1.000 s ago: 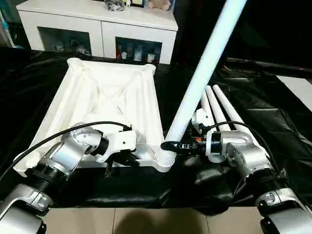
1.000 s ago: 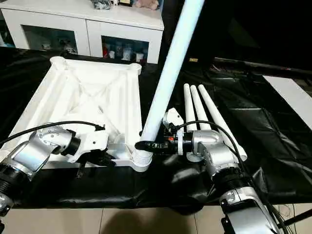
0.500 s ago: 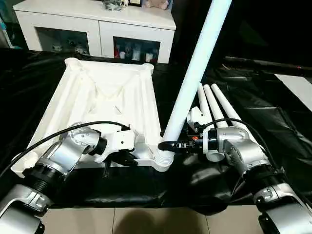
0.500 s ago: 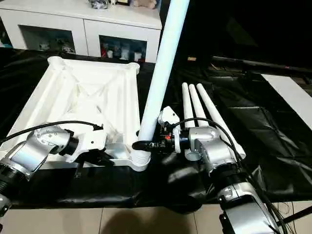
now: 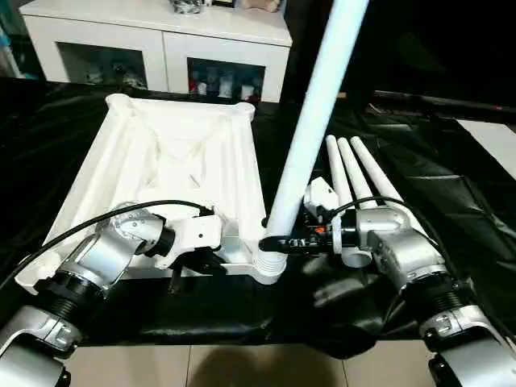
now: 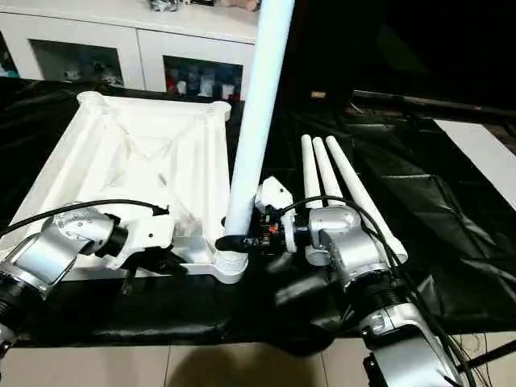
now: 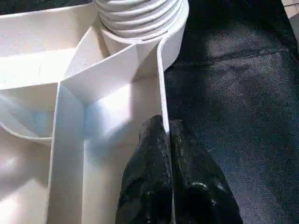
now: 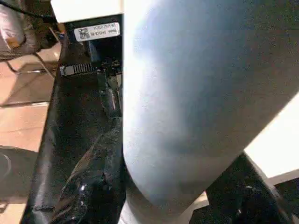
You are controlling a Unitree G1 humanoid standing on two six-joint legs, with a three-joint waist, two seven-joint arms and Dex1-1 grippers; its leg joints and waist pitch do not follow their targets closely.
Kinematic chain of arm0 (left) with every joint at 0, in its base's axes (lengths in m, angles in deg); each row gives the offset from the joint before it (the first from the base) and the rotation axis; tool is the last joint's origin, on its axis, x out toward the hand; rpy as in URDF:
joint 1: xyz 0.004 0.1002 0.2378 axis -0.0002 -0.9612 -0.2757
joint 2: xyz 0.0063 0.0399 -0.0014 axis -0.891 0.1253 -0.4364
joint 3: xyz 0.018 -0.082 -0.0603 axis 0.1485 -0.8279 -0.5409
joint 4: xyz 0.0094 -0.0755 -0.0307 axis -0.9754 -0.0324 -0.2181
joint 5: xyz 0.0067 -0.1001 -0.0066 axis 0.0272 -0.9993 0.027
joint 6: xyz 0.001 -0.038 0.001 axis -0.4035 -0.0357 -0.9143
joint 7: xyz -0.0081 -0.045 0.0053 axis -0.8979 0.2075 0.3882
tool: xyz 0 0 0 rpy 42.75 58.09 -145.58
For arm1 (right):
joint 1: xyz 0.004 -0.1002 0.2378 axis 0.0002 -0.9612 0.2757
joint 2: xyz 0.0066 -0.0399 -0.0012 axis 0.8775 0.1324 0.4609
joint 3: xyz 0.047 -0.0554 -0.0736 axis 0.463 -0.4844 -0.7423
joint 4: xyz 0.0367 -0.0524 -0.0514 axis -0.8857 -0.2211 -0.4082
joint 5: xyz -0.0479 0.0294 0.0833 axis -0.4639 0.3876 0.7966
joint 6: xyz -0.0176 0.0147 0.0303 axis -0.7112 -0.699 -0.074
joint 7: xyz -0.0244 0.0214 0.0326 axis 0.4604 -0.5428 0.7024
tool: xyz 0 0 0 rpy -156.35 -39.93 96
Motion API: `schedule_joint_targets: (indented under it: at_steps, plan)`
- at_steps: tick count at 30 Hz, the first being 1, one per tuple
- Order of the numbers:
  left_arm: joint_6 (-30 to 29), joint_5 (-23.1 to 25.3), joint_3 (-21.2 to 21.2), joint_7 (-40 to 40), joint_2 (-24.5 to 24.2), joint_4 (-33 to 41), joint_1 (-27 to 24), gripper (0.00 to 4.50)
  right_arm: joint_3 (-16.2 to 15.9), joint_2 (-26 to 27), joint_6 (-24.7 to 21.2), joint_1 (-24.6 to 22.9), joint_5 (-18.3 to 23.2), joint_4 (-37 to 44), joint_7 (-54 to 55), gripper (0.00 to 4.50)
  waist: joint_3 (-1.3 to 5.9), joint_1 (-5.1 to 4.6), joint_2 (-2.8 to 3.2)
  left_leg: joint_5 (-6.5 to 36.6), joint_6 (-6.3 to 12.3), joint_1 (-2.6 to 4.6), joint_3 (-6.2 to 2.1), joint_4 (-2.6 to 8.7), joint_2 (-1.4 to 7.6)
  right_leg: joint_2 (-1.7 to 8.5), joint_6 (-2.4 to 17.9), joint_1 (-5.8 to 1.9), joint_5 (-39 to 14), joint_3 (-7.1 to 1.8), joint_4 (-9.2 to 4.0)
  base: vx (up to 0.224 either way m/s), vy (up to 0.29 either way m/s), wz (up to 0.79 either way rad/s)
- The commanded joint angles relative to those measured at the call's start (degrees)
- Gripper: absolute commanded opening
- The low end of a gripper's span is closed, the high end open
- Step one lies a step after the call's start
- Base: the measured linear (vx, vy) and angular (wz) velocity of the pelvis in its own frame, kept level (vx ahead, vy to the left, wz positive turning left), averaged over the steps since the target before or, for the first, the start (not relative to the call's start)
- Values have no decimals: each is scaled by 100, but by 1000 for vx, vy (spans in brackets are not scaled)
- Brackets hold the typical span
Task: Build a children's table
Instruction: Insert table leg to table base
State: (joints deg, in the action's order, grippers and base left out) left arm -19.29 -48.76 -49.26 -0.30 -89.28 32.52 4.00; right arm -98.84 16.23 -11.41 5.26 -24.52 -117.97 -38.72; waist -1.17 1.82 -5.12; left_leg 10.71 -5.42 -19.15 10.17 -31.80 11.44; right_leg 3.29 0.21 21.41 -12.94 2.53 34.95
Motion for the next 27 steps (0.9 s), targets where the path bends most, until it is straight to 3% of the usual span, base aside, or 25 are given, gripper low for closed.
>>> schedule_joint_targets:
  at_steps: [1,3,5,10,15,18,20,23,27]
  plan:
    - [16,186,174,40,99,43,-26,0,-811,103,101,-307,-863,-403,262,184,62,-19,86,2271,-54,5,-127,415,245,485,753,15,-2866,-299,-610,0,0,0]
    - [19,189,169,37,83,44,-38,0,-743,117,177,-339,-871,-405,353,184,59,-25,87,2362,-71,1,-153,422,246,499,618,19,-3173,-299,-638,0,0,0]
    - [19,193,167,37,79,46,-43,0,-729,115,239,-370,-893,-368,393,184,72,-36,81,2306,-72,-25,-164,437,250,490,564,4,-3116,-295,-630,0,0,0]
    - [-3,181,164,32,83,66,-46,0,-956,41,900,-514,-1204,-243,419,184,86,-24,93,2231,-40,1,-128,421,251,465,714,25,-2674,-307,-606,0,0,0]
    - [-46,158,171,19,90,70,-51,0,-825,122,1233,-479,-1209,-523,728,184,75,-39,95,2287,-27,-4,-130,424,240,459,731,31,-2772,-302,-609,0,0,0]
    - [-75,148,157,-33,72,79,-63,0,-466,254,899,-432,-837,-674,814,184,53,-64,89,2517,-57,-6,-169,432,230,475,574,44,-3313,-288,-656,0,0,0]
    - [-81,144,145,-63,47,85,-67,0,-184,319,486,-376,-489,-682,773,184,69,-79,99,2522,-73,-11,-186,444,238,474,560,40,-3292,-292,-647,0,0,0]
    - [-132,122,150,-141,15,119,-79,0,-5,339,301,-310,-285,-755,763,184,94,-80,113,2324,-58,1,-148,438,253,443,801,43,-2538,-309,-588,0,0,0]
    - [-210,94,148,-201,-10,199,-141,0,344,397,63,-177,57,-937,933,184,111,-99,121,2090,-30,-24,-113,428,240,433,1025,-5,-1950,-303,-530,0,0,0]
